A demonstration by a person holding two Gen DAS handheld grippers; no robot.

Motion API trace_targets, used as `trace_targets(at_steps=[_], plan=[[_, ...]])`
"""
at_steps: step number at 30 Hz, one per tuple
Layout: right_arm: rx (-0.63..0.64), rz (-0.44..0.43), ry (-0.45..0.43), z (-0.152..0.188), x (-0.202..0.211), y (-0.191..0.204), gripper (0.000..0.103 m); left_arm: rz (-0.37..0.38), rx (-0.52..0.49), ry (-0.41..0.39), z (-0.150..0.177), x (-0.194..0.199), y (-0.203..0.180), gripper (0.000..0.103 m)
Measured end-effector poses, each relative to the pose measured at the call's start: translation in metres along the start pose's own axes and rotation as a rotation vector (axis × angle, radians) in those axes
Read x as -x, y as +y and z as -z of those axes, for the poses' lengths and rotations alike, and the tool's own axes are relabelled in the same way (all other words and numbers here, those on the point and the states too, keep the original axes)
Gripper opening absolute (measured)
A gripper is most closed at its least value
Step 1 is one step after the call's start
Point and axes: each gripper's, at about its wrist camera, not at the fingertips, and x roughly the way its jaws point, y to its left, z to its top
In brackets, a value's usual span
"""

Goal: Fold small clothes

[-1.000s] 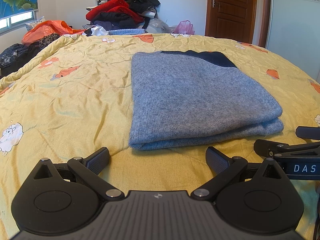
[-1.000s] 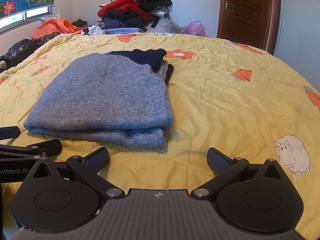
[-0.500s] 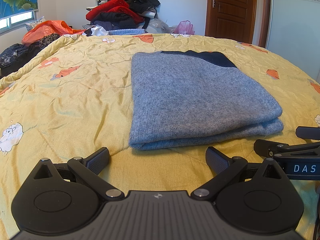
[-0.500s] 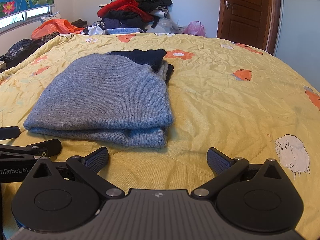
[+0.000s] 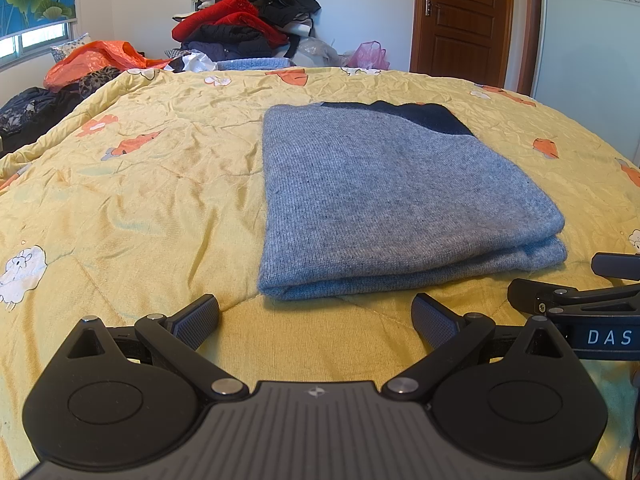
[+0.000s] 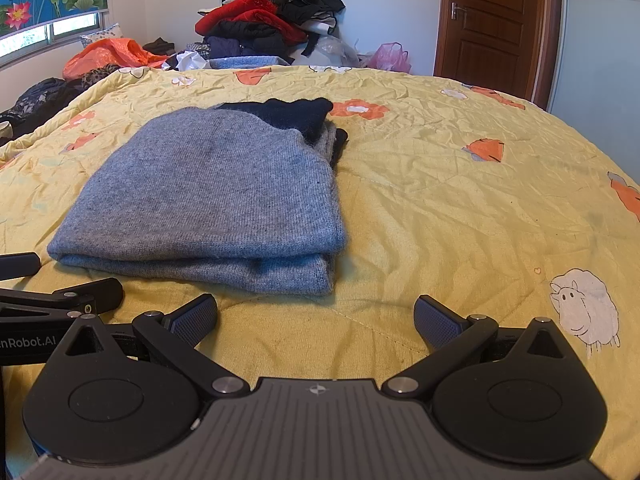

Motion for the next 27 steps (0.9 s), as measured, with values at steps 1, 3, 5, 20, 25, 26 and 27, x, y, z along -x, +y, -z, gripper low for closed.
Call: trace_targets(at_steps=[1,3,5,20,25,26,27], plan=[[0.000,0.000,0.000,0.0000,0.0001,0.0000,0.103,0.000,0.000,0.000,0.0003,0.0000,0.0001,0.103],[0.000,0.000,0.000,0.0000,0.0001,0.0000,0.103,0.000,0.000,0.000,0.0002,0.0000,0.0001,0.103],[0.000,0.000,0.000,0.0000,0.0001,0.0000,0.103,0.000,0.000,0.000,0.0000,0.0000,0.0000,0.103],[0.000,0.000,0.000,0.0002,0.0005,0.0007,0.103,0.006,-0.006,0.003,-0.0018,0.0009,0.0003,0.103],[0.000,0.001,0.000,0.0002,0.0006,0.0007,0.103,0.007,-0.010,0.007,-0.0023,0.0007,-0.0004,0.103],[0.001,0.001,0.000,0.0002,0.0006,0.0008,0.103,0.006,-0.008,0.009,-0.0024,0.0008,-0.0004,0.103],[0.001,0.001,0.000,0.0002,0.0006,0.0008,0.103,0.005,-0.009,0.011,-0.0027,0.0007,-0.0010,0.103]])
